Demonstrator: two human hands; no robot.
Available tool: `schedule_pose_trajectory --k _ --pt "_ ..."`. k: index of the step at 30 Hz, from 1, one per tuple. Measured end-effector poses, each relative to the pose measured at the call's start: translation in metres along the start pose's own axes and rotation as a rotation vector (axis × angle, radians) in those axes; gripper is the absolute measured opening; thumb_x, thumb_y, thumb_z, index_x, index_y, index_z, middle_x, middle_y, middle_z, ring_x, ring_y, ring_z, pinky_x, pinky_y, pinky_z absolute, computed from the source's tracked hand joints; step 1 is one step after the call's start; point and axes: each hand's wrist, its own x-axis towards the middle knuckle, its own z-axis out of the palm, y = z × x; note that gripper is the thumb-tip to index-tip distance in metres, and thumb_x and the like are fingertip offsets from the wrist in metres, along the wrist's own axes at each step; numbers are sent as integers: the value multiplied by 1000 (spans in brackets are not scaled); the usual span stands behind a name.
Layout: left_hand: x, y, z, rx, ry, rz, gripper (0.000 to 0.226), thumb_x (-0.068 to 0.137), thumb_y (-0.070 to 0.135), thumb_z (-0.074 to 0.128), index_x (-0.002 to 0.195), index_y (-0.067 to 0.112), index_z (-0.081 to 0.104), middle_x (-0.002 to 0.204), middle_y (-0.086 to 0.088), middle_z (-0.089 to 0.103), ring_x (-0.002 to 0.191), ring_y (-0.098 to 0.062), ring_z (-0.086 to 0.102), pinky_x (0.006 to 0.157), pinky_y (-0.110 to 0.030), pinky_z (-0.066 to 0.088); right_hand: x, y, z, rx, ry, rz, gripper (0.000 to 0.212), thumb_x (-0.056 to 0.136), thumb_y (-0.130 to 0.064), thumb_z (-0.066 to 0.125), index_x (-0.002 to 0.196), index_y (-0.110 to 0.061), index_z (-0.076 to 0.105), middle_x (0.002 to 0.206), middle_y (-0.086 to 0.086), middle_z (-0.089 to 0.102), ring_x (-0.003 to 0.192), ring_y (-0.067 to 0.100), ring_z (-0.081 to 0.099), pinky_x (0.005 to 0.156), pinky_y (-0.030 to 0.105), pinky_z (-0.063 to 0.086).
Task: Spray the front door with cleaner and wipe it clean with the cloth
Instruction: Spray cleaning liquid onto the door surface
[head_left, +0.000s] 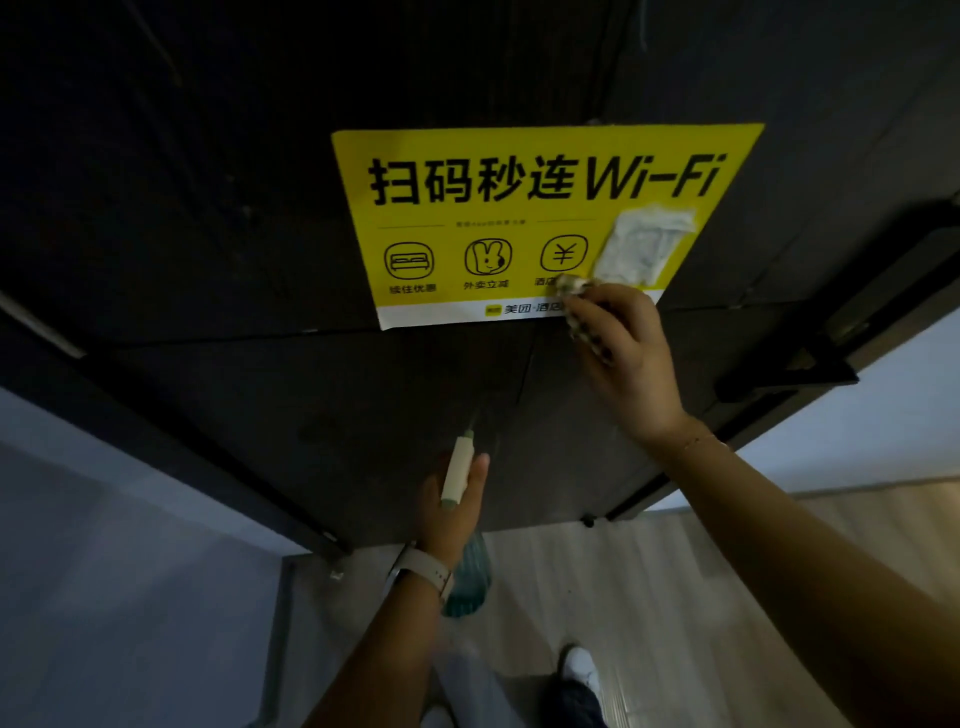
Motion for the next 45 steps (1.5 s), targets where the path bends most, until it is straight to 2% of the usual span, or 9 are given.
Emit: schedule_pose_trajectory --k 10,12,16,20,25,31,36,41,45 --pt "1 -15 6 -33 -46 -53 15 89 17 68 86 26 57 82 6 60 70 -1 61 80 -31 53 1 3 7 20 57 -6 40 90 2 62 126 -10 50 120 8 43 109 30 49 94 35 44" --pt "1 -13 7 -5 -11 2 25 88 8 69 78 26 54 74 5 56 63 -3 59 72 -32 51 1 3 7 17 58 -9 40 90 1 62 126 -10 50 120 8 43 109 29 49 95 35 44" --pt "4 -16 8 78 -13 41 19 88 19 70 79 25 54 77 9 54 69 -4 53 61 -8 46 2 3 5 13 56 -15 40 90 1 63 126 -10 50 120 8 43 109 29 49 96 31 42" --pt "0 -18 12 38 0 28 25 84 6 72 72 20 54 67 4 53 62 -5 53 66 -28 49 1 4 0 -4 39 -33 36 91 4 62 126 -3 59 119 10 46 108 31 52 95 32 44" --pt "-9 -6 31 56 -142 166 7 87 17 69 88 19 63 70 5 59 61 -5 56 60 -23 49 -21 34 -45 -50 42 -25 34 93 0 61 127 0 60 121 13 46 111 32 52 93 38 47" --pt "-12 12 92 26 -131 243 15 88 22 68 101 28 63 90 10 67 86 -2 65 77 -21 54 -75 111 -115 -139 -64 141 35 94 -7 52 129 -3 55 125 18 47 115 37 50 95 44 47" --pt "-11 6 147 95 -160 264 15 87 20 69 101 19 64 91 3 66 86 -7 66 79 -25 55 -91 140 -128 -14 -138 332 36 91 -11 49 126 -6 59 124 7 47 109 19 51 89 36 51" --pt "-8 -10 189 131 -149 208 21 84 10 73 99 0 63 81 -3 62 69 4 61 67 -14 49 -95 145 -122 32 -141 406 35 93 -21 43 119 -5 62 117 9 53 102 19 53 83 35 50" --pt "-13 -25 202 184 -150 182 17 83 10 73 90 1 60 72 -1 59 60 4 59 60 -13 48 -98 147 -122 27 -129 393 31 94 -12 49 122 -4 60 118 12 54 101 10 49 87 10 41"
